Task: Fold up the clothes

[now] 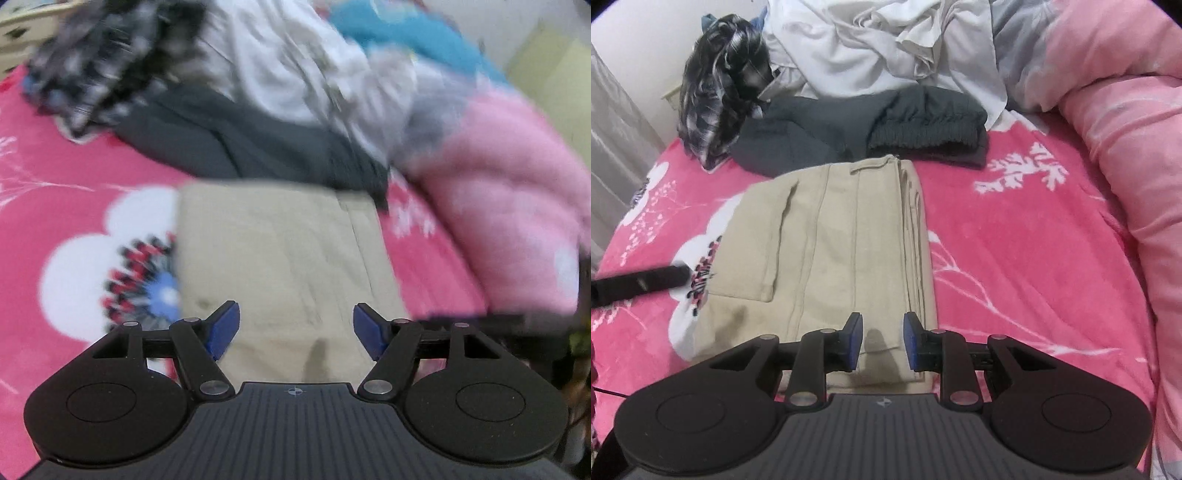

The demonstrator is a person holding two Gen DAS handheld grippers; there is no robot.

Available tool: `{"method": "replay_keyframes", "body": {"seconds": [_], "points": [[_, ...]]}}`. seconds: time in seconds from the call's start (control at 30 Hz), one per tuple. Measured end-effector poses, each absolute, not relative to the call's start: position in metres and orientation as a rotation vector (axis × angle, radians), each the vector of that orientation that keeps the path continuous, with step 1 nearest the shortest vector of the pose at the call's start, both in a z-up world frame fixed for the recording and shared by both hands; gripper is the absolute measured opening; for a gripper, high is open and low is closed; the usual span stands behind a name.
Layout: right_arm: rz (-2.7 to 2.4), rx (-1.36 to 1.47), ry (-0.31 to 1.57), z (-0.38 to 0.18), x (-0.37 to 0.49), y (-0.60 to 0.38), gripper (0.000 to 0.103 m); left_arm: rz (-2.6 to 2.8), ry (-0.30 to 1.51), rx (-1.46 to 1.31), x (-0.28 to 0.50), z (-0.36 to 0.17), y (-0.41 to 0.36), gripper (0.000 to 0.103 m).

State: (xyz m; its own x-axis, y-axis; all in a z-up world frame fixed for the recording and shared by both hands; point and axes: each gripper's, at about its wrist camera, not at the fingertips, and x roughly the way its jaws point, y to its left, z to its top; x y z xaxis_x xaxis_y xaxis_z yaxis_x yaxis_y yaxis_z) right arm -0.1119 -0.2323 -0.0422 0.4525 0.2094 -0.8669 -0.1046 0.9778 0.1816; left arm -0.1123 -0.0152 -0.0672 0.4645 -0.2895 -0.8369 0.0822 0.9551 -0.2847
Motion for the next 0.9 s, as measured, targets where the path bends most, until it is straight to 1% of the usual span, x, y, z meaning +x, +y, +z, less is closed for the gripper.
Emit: {"method": "replay_keyframes", "body": {"seconds": [0.07,0.1,0.17,0.33,0.37,0.43,0.57,0.63,0.67,0.7,0.8,0.9], "points": [[0.186,0.103,1.078,-0.043,-0.110,-0.231,0.025,-0.219,1.092,-0.223,-0.105,-0.071,-0.017,0.072],[0.183,0.102,1.074,-0.043,-0.109,-0.230,0.027,-0.193,1.108,-0.194,-0.106,-0.076,-0.024,0.072],[0.175,0.098,1.067,-0.044,-0.108,-0.229,0.025,-0.161,1.113,-0.145,-0.109,-0.080,-0.035,0.076],[0.168,0.073,1.054,-0.045,-0.103,-0.225,0.024,-0.117,1.142,-0.168,-0.106,-0.081,-0.036,0.078],[0.169,0.064,1.058,-0.047,-0.101,-0.224,0.024,-0.111,1.147,-0.167,-0.105,-0.082,-0.036,0.078],[0.157,0.049,1.107,-0.068,-0.102,-0.220,0.025,-0.102,1.153,-0.147,-0.105,-0.081,-0.040,0.079],[0.116,0.080,1.044,-0.076,-0.116,-0.221,0.026,-0.090,1.160,-0.123,-0.103,-0.080,-0.044,0.080],[0.095,0.097,1.018,-0.076,-0.122,-0.223,0.032,-0.088,1.162,-0.122,-0.103,-0.080,-0.044,0.080],[0.082,0.093,1.011,-0.076,-0.123,-0.224,0.041,-0.087,1.162,-0.121,-0.103,-0.080,-0.044,0.080],[0.058,0.090,1.009,-0.076,-0.124,-0.226,0.054,-0.087,1.163,-0.120,-0.103,-0.080,-0.044,0.080],[0.024,0.101,1.013,-0.078,-0.122,-0.230,0.063,-0.081,1.163,-0.115,-0.103,-0.080,-0.045,0.081],[0.007,0.091,1.009,-0.077,-0.123,-0.231,0.069,-0.078,1.162,-0.114,-0.103,-0.080,-0.046,0.081]]}}
